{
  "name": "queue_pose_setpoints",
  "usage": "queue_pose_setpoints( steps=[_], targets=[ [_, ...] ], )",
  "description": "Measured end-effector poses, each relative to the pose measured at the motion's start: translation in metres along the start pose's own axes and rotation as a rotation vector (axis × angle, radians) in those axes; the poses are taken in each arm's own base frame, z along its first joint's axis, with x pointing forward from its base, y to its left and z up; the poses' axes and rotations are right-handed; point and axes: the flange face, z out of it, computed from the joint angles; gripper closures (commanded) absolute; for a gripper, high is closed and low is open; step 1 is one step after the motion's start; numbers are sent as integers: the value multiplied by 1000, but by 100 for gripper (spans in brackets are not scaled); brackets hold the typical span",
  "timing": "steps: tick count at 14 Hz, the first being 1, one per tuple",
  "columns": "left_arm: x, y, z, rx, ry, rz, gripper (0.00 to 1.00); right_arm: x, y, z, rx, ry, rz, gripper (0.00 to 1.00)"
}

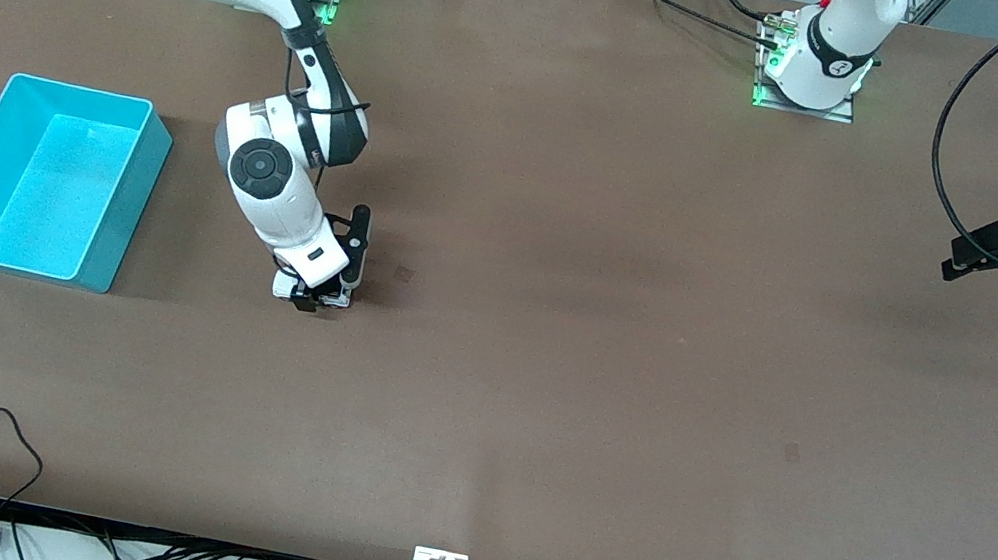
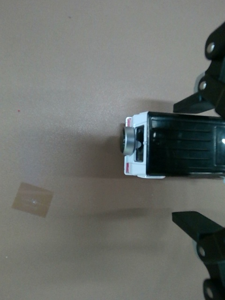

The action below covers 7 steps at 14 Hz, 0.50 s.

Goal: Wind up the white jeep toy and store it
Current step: 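Lower the right gripper and grasp the jeep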

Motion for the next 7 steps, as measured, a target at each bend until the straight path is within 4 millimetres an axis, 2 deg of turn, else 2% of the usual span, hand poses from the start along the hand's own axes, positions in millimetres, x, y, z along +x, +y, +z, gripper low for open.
queue_pose_setpoints(
  steps=[1, 5, 7],
  targets=[
    [0, 0, 0, 0, 0, 0, 0, 0, 1, -1, -3, 1, 1, 100],
    [0, 0, 0, 0, 0, 0, 0, 0, 5, -5, -13, 5, 15, 100],
    [0, 0, 0, 0, 0, 0, 0, -1, 9, -14, -28, 9, 67, 100]
  ],
)
